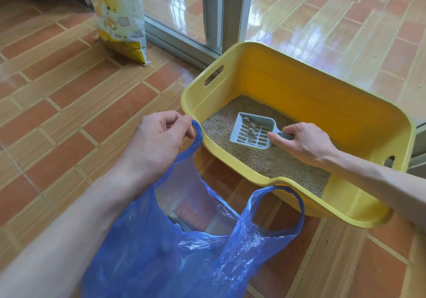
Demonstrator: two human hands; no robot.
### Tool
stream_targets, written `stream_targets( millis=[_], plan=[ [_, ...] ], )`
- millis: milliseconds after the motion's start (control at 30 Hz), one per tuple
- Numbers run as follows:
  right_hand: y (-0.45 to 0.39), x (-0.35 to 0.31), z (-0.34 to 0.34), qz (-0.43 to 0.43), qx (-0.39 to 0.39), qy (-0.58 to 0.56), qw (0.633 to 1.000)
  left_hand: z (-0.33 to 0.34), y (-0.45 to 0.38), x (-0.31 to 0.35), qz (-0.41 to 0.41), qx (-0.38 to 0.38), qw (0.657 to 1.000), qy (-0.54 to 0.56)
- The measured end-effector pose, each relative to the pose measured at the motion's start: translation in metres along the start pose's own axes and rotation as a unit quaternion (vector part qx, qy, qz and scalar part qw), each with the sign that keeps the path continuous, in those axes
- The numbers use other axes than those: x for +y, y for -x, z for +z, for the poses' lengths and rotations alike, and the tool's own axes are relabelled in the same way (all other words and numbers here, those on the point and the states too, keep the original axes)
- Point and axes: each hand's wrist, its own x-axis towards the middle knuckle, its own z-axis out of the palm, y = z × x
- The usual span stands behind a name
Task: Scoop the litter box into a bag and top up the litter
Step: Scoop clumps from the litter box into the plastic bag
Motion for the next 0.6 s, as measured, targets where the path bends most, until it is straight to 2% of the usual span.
stream_targets(
  millis=[233,433,600],
  plan=[
    [0.028,-0.034,-0.038,-0.068,-0.006,-0.014,0.998,-0.003,0.002,0.001,0.004,0.004,1.000,-0.008],
    [0.045,-0.068,-0.058,-0.161,-0.065,0.004,0.985,-0.007,0.005,0.003,0.004,0.008,1.000,-0.011],
    [0.040,-0.095,-0.047,-0.239,-0.104,0.085,0.962,-0.009,0.007,0.007,0.010,0.010,1.000,-0.010]
  ],
)
